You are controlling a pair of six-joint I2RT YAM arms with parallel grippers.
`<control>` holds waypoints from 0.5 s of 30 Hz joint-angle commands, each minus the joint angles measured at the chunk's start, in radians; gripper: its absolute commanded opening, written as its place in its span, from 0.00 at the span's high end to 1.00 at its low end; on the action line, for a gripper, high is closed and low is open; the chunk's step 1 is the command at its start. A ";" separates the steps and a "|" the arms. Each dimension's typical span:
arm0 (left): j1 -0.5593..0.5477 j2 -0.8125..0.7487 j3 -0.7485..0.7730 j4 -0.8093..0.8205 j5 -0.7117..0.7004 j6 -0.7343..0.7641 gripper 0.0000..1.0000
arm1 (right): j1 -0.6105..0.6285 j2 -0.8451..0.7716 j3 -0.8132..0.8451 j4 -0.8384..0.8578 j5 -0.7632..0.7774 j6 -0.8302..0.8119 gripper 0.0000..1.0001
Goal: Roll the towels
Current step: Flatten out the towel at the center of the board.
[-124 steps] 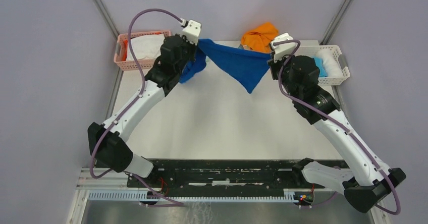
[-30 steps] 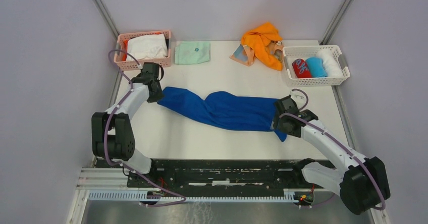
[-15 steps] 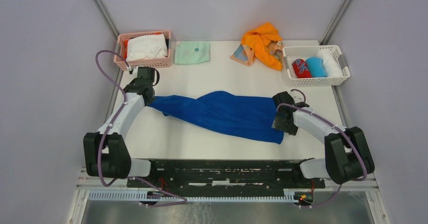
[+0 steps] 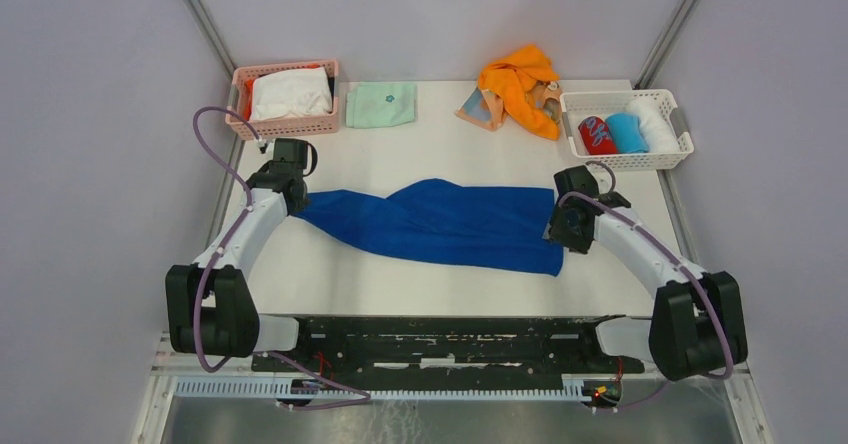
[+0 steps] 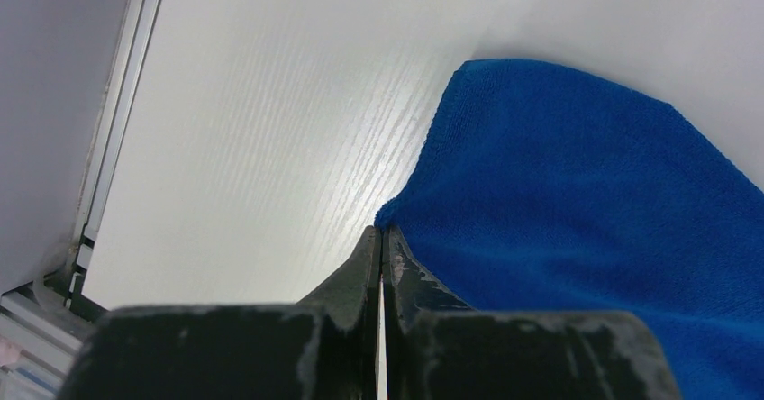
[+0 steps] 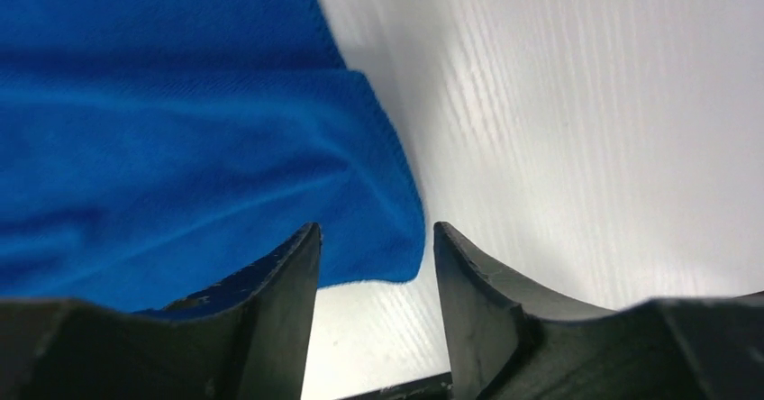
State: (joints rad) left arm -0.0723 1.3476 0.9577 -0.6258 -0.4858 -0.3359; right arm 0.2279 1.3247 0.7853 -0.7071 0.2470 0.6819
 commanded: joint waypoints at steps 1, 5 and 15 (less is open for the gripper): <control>0.005 -0.038 0.001 0.042 0.032 -0.035 0.97 | -0.001 -0.105 -0.058 -0.064 -0.083 0.028 0.46; 0.005 -0.038 0.002 0.045 0.039 -0.033 0.97 | -0.001 -0.147 -0.116 -0.078 -0.066 0.070 0.58; 0.004 -0.043 0.002 0.047 0.047 -0.031 0.97 | -0.001 -0.129 -0.175 0.001 -0.089 0.111 0.62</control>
State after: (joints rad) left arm -0.0723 1.3396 0.9577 -0.6182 -0.4408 -0.3359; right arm 0.2279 1.1793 0.6216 -0.7620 0.1665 0.7628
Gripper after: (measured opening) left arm 0.040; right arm 0.383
